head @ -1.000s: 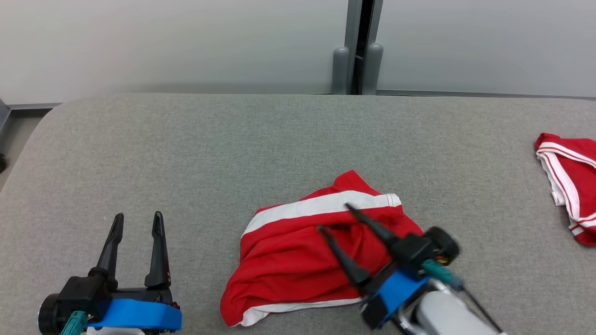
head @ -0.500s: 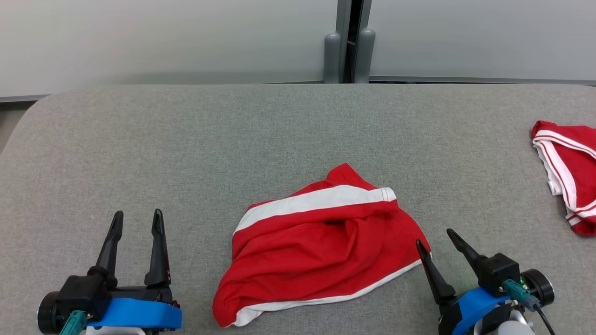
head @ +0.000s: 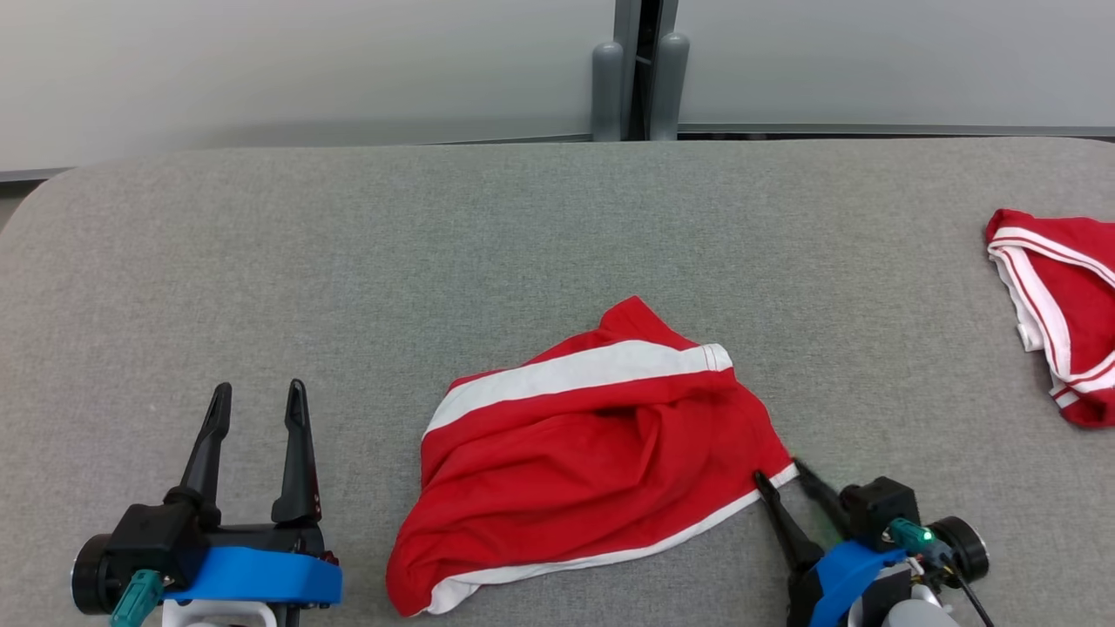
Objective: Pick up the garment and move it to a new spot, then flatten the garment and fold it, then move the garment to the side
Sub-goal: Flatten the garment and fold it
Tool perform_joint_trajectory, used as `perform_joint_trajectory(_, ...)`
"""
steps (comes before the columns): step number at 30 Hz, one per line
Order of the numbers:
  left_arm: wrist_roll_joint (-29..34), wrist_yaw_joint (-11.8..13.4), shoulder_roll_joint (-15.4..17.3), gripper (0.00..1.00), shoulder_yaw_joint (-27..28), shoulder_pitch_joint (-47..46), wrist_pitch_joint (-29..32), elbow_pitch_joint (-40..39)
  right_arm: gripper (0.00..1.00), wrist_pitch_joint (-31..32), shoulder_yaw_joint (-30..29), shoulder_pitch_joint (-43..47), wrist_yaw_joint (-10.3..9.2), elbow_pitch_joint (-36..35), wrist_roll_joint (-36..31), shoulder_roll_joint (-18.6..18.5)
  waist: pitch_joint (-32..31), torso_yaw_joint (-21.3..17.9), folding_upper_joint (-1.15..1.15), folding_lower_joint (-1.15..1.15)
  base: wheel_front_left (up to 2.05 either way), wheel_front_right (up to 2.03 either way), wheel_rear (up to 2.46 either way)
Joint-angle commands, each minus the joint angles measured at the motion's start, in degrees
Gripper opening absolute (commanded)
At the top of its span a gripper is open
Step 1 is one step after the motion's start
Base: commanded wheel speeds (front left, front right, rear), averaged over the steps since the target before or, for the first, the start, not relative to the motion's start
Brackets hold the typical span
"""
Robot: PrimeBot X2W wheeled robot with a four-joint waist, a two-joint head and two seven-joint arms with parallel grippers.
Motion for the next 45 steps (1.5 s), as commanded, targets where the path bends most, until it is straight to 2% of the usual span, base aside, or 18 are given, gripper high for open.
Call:
perform_joint_trajectory(1,-0.13,0.40,0.20,1.00,0.09,0.01,-0.14,0.12,0.00,-0.17,1.09,-0.53,-0.02,1.13,0.74,0.18,-0.27,-0.52,0.00,0.00,0.00,0.00,0.00)
perform_joint_trajectory(8,-1.18,0.82,0.20,1.00,-0.76,0.68,-0.14,0.28,0.00,-0.97,1.48,1.47,-0.02,-0.21,3.94,-0.90,-1.07,-2.20,0.00,0.00,0.00,0.00,0.00)
perform_joint_trajectory(13,-1.70,1.11,0.20,1.00,-1.15,0.98,-0.14,0.11,0.00,1.25,-0.01,7.08,-0.02,-6.06,4.62,-2.89,-1.06,-3.05,0.00,0.00,0.00,0.00,0.00)
perform_joint_trajectory(19,-1.92,1.30,0.20,1.00,-1.29,0.95,-0.14,0.00,0.00,7.02,-3.20,15.26,-0.02,-15.83,4.95,-4.20,-0.88,-3.53,0.00,0.00,0.00,0.00,0.00)
perform_joint_trajectory(20,-1.92,1.24,0.20,1.00,-1.26,0.98,-0.14,0.04,0.25,7.83,-3.78,16.17,-0.02,-17.80,4.57,-4.23,-0.91,-3.57,0.00,0.00,0.00,0.00,0.00)
perform_joint_trajectory(21,-1.90,1.17,0.20,1.00,-1.22,1.00,-0.14,0.09,1.00,8.34,-4.51,16.70,-0.02,-19.91,4.30,-4.13,-0.94,-3.61,0.00,0.00,0.00,0.00,0.00)
perform_joint_trajectory(22,-1.90,1.17,0.20,1.00,-1.22,1.00,-0.14,0.09,1.00,8.34,-4.51,16.70,-0.02,-19.91,4.30,-4.13,-0.94,-3.61,0.00,0.00,0.00,0.00,0.00)
perform_joint_trajectory(28,-1.57,0.79,0.20,1.00,-1.01,1.11,-0.14,0.29,1.00,9.57,-7.28,17.04,-0.02,-32.09,0.03,-3.89,-1.57,-3.50,0.00,0.00,0.00,0.00,0.00)
perform_joint_trajectory(33,-1.37,0.63,0.20,1.00,-1.24,0.60,-0.14,0.34,1.00,10.74,-4.96,12.24,-0.02,-36.87,-2.11,-4.62,-1.53,-2.82,0.00,0.00,0.00,0.00,0.00)
perform_joint_trajectory(38,-1.50,0.67,0.19,1.00,-1.73,-0.37,-0.14,0.13,1.00,11.76,-0.24,5.18,-0.02,-35.86,-2.82,-5.27,-0.82,-1.21,0.00,0.00,0.00,0.00,0.00)
perform_joint_trajectory(45,-2.13,0.78,0.20,1.00,-2.74,-1.19,-0.14,0.08,1.00,13.25,6.20,-3.39,-0.02,-26.59,-3.00,-5.67,0.61,1.54,0.00,0.00,0.00,0.00,0.00)
